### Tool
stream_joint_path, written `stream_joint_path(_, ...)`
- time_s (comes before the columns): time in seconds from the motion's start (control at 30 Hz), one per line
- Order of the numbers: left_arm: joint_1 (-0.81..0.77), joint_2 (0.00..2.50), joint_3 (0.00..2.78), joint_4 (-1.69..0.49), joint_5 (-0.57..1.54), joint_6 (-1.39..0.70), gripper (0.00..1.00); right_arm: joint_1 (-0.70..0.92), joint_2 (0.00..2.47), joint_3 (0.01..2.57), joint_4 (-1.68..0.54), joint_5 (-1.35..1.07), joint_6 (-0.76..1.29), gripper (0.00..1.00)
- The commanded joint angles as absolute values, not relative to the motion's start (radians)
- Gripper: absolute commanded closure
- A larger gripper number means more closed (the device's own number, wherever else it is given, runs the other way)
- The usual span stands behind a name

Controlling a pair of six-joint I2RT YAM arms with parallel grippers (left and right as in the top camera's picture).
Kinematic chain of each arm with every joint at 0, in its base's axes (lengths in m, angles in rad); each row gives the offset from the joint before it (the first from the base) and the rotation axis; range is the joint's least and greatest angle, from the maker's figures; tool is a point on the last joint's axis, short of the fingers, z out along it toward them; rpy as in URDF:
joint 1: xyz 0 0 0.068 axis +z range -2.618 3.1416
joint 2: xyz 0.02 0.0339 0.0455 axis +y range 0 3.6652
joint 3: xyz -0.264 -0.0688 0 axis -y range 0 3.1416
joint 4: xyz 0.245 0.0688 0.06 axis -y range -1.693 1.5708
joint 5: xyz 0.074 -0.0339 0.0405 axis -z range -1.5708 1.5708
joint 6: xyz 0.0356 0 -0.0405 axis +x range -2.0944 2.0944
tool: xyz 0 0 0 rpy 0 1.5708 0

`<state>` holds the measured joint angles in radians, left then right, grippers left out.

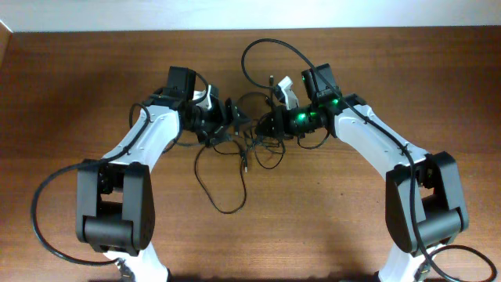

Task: Untangle cables

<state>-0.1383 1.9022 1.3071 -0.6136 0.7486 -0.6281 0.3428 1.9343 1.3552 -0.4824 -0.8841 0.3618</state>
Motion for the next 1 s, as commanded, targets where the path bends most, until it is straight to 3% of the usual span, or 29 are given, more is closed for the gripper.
stream_joint_path(0.0,-0.147,1.915,1.309,-0.614,0.815,-0.743,0.14,0.341,1.920,1.358,-0.482,-0.909,0.345,0.96)
stream_joint_path(0.23,-0.196,1.923,1.309,-0.614,0.745,-0.866,0.25,0.341,1.920,1.358,-0.482,-0.909,0.345,0.96)
stream_joint_path(0.27,-0.207,1.928,1.309,-0.613,0.735,-0.867,0.37,0.341,1.920,1.358,-0.482,-0.909,0.345,0.96)
stream_joint_path(0.33,-0.230,1.949,1.309,-0.611,0.735,-0.866,0.84,0.341,1.920,1.358,-0.482,-0.908,0.345,0.96)
stream_joint_path(0.4,-0.232,1.971,1.309,-0.616,0.698,-0.788,1.00,0.334,1.919,1.358,-0.482,-0.909,0.345,0.96)
stream_joint_path(0.6,-0.144,1.971,1.309,-0.630,0.648,-0.495,1.00,0.282,1.919,1.358,-0.484,-0.958,0.350,0.96)
stream_joint_path(0.73,-0.094,1.971,1.309,-0.633,0.648,-0.461,1.00,0.249,1.919,1.358,-0.487,-0.958,0.384,0.96)
stream_joint_path(0.77,-0.089,1.971,1.309,-0.633,0.648,-0.461,1.00,0.246,1.919,1.357,-0.490,-0.957,0.383,0.92)
stream_joint_path(0.83,-0.089,1.971,1.309,-0.633,0.649,-0.462,1.00,0.247,1.919,1.357,-0.506,-0.939,0.382,0.76)
stream_joint_path(0.97,-0.089,1.971,1.309,-0.632,0.649,-0.462,1.00,0.246,1.920,1.357,-0.593,-0.794,0.383,0.73)
